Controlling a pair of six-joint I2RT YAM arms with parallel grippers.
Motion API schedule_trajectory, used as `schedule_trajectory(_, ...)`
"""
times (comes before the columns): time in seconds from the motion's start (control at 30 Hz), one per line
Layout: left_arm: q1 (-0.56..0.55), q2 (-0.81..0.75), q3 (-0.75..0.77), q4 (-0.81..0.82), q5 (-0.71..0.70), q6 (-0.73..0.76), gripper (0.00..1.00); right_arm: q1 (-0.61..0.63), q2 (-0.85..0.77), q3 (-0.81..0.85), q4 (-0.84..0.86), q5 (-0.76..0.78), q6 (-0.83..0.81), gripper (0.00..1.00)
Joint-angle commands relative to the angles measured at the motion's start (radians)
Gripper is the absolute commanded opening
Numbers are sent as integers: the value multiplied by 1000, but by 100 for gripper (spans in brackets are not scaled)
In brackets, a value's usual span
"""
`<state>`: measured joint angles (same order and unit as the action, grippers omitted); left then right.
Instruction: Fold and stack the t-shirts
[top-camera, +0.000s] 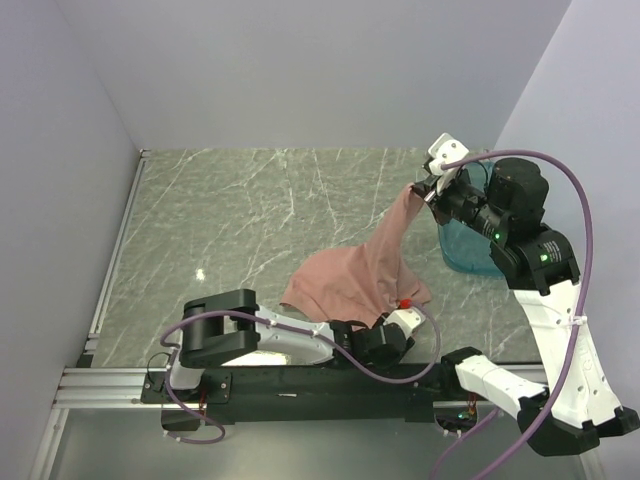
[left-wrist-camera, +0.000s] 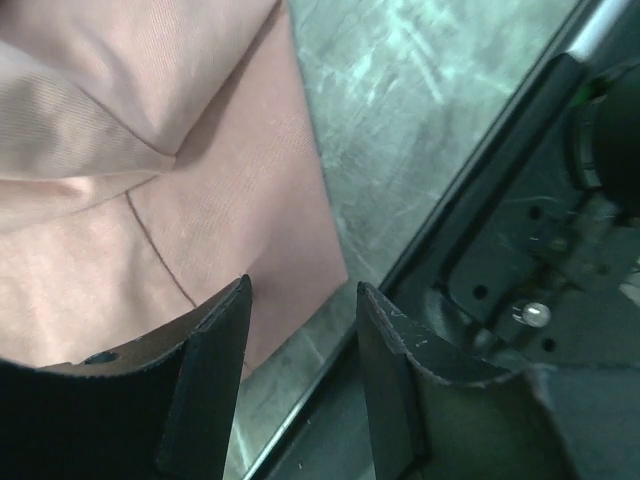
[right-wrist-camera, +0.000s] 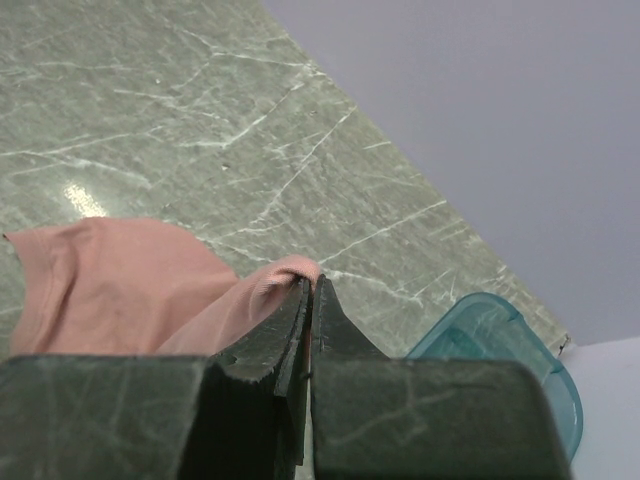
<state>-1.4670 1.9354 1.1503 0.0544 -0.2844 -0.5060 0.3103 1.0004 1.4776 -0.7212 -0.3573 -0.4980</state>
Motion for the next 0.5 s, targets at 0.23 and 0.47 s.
schedule_trajectory(0.23,-6,74,72,-51,-104,6,21,-25,-31,-16,63,-25,26,0)
schedule_trajectory(0.47,-4,-119,-50,-51,-202,-15,1,-31,-37,-28,60,-5,9,0)
